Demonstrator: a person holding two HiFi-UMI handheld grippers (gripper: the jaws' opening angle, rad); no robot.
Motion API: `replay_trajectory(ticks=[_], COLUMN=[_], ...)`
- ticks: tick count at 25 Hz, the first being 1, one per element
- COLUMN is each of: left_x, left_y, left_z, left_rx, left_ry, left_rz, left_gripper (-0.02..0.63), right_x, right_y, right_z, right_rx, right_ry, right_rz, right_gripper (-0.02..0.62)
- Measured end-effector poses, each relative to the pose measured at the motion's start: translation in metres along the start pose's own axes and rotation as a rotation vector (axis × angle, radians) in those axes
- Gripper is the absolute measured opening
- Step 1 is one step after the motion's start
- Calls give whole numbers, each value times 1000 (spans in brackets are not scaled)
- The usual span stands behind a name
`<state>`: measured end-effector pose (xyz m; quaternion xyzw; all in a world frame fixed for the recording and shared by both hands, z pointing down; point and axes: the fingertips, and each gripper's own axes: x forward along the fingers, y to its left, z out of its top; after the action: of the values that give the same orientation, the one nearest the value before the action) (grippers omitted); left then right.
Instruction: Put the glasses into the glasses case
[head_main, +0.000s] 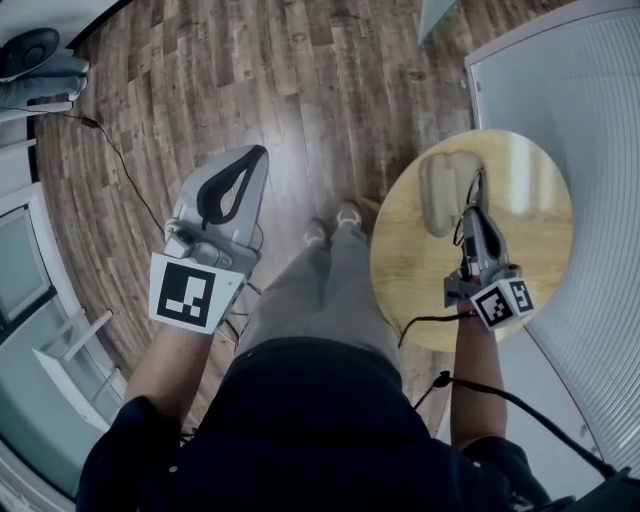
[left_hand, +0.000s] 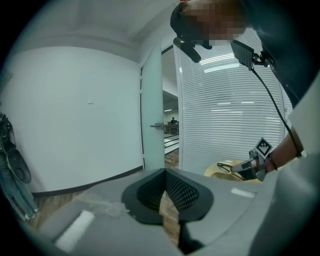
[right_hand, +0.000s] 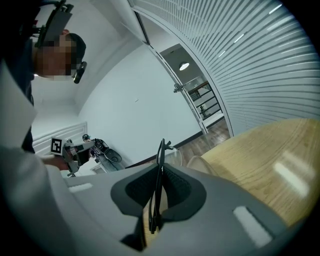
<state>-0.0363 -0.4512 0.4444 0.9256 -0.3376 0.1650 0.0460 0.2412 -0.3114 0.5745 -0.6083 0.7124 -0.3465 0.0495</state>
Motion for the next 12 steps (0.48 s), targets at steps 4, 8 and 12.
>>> replay_trajectory(ticks=[4, 8, 12], left_x=[0, 6, 11], left_y=[5, 10, 12], left_z=[-4, -11, -17], left_rx=[-8, -15, -21], left_ry=[16, 29, 45], left_rz=[7, 15, 19], left_gripper=[6, 6, 6], right_x=[6, 16, 23], right_y=[-2, -6, -9], right_z=[-3, -8, -15], right_rx=[-4, -5, -8], right_ry=[20, 44, 74], right_rz=[3, 6, 17], right_gripper=[34, 34, 34])
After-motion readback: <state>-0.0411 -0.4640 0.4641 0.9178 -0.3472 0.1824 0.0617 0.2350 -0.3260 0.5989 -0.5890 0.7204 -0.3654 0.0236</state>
